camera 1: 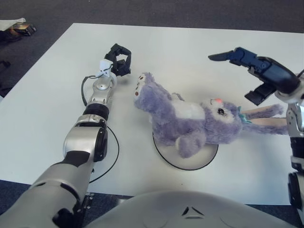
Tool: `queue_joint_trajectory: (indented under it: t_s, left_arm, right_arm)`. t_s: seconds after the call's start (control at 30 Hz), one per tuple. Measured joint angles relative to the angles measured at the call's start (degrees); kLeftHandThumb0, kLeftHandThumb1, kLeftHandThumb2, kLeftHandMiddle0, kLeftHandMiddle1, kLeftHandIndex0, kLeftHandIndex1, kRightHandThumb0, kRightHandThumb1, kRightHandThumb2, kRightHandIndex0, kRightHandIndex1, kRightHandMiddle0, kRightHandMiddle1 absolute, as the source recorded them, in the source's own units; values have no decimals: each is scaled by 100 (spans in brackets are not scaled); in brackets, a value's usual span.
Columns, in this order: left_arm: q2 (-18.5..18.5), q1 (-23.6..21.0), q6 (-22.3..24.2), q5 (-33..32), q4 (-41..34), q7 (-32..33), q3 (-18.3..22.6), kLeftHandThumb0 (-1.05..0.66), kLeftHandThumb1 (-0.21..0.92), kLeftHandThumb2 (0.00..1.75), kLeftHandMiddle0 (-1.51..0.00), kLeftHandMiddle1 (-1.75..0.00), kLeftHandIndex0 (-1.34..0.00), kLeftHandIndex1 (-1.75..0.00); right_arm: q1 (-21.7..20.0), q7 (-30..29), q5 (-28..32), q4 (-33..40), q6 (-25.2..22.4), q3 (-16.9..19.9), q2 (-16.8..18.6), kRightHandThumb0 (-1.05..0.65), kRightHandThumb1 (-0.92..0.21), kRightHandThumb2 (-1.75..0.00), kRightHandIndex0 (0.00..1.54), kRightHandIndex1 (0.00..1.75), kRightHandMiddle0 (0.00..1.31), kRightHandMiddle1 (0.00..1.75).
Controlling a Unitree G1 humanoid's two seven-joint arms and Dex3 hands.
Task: Put the doll into the plate.
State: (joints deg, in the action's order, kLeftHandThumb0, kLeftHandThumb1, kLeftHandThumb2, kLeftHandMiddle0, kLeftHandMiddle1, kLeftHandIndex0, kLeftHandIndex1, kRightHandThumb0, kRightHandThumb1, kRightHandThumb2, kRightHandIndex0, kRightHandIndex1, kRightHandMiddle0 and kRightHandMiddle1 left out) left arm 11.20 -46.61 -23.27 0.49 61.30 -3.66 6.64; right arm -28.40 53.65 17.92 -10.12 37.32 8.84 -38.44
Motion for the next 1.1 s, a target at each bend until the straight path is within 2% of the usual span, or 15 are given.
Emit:
queue_joint_trajectory:
  t_s: [0.13, 0.27, 1.1]
  left_arm:
    - [-2, 2, -1, 2, 0, 4, -3, -39, 64, 91, -95, -175, -37, -175]
    - [-5, -4, -1, 3, -4, 3, -9, -39, 64, 91, -95, -175, -37, -175]
    - [31, -1, 1, 1, -14, 29, 8, -39, 63, 92, -93, -175, -38, -175]
  right_arm:
    - [-633, 107, 17, -600, 279, -32, -5, -91, -92, -51, 20, 20, 0, 66]
    - [-864, 210, 97, -777, 290, -52, -5, -91, -92, -48, 20, 19, 0, 64]
    - [-883, 359, 126, -900, 364, -89, 13, -91, -92, -47, 21, 19, 0, 63]
